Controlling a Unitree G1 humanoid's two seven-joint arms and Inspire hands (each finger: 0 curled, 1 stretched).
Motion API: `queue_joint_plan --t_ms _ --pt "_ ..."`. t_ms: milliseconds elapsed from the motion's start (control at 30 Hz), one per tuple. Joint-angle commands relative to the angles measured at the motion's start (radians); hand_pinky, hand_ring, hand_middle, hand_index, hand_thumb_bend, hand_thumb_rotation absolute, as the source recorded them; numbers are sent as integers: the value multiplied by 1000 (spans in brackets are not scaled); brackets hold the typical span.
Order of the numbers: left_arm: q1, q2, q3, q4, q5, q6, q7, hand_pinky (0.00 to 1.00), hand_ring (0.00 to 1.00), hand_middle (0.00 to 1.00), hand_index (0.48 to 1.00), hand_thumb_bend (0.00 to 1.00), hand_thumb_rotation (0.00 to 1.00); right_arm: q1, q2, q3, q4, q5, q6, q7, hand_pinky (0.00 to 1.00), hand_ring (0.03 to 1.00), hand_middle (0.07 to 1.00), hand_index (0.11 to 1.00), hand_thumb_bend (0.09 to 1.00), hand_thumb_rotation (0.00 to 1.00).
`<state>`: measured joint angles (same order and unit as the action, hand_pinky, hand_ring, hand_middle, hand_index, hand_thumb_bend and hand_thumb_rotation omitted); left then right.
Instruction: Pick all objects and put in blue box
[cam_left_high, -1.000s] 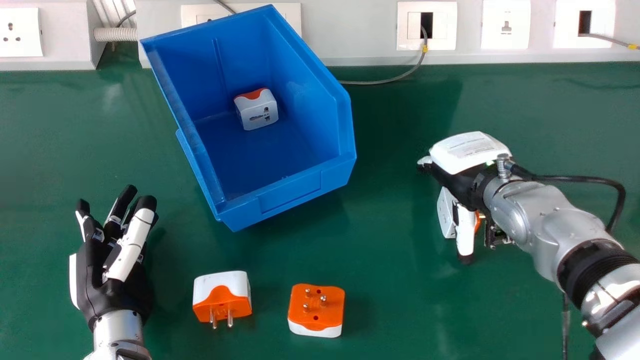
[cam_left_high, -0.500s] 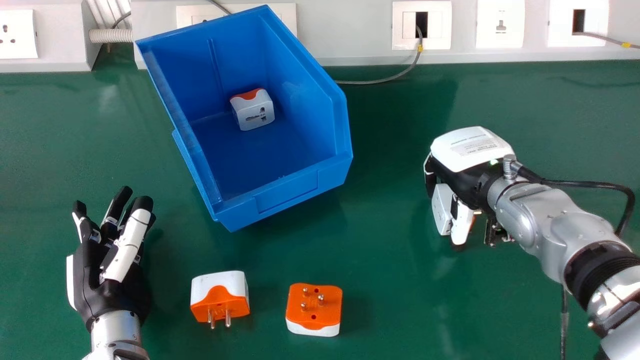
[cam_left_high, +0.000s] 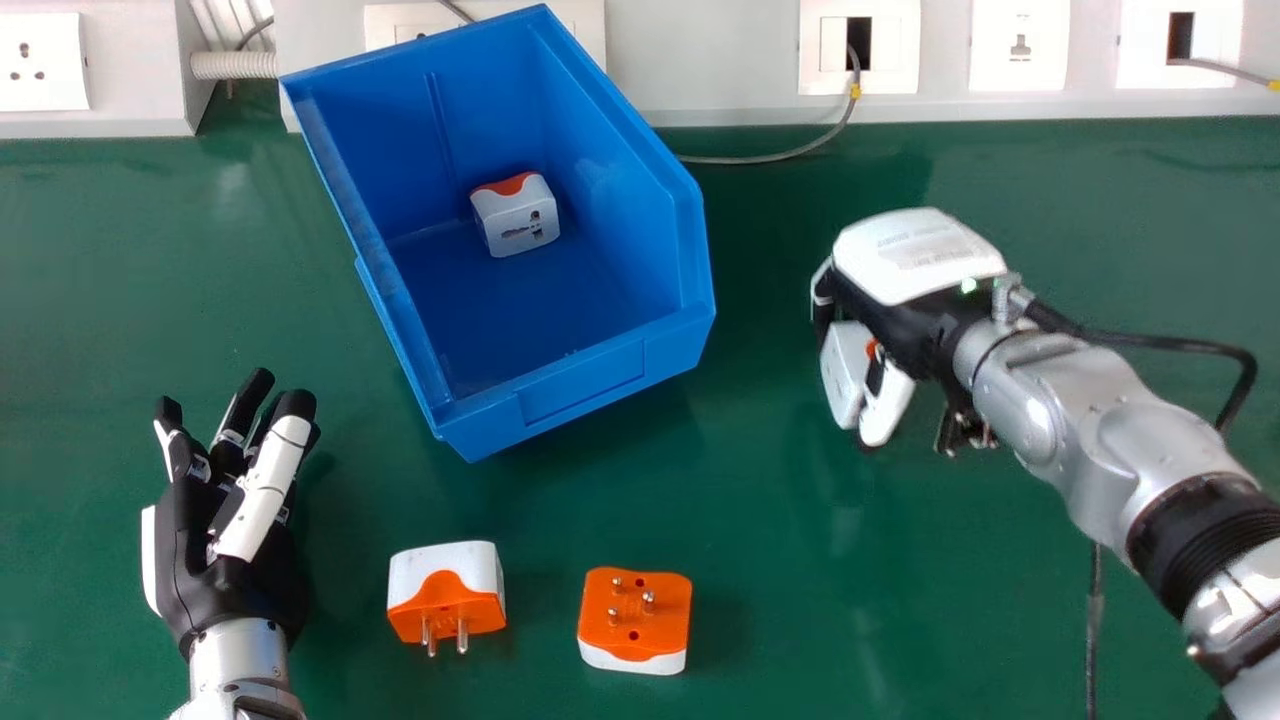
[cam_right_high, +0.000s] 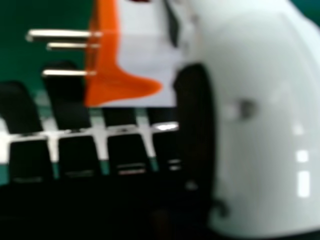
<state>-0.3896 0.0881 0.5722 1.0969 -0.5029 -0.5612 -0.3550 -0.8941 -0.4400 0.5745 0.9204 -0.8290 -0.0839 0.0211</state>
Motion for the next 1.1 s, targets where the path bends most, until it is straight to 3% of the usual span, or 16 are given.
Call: queue_joint_plan --t_ms 0,133,333,467,600,733,933,1067 --pt "55 -32 -2 60 4 87 38 820 846 847 810 685 34 -45 -42 -46 -54 8 44 -16 328 404 518 514 510 0" --pt "56 -32 0 60 0 82 24 816 848 849 802 649 17 0 -70 -126 -206 23 83 -92 369 407 532 494 512 0" --pt "55 -29 -2 62 2 82 23 822 843 841 809 639 14 72 -72 -241 -525 21 160 -138 320 385 503 508 513 0" --pt "56 -27 -4 62 4 79 26 820 841 841 792 654 19 79 -43 -268 -675 22 163 -148 261 368 473 511 513 0" --pt "53 -27 -5 63 3 81 22 820 843 844 799 662 26 72 6 -258 -774 12 105 -192 203 382 472 511 513 0" --pt "48 -28 -4 63 2 83 30 821 843 844 794 646 18 28 70 -224 -730 -17 40 -257 200 373 462 526 512 0" --pt "39 -23 1 68 -2 84 35 820 838 841 785 623 4 -97 159 -135 -475 -51 -92 -320 260 411 525 523 496 0" --pt "34 -16 2 70 -1 86 31 819 838 848 798 614 4 -192 224 -50 -228 -98 -164 -391 293 437 518 524 494 0"
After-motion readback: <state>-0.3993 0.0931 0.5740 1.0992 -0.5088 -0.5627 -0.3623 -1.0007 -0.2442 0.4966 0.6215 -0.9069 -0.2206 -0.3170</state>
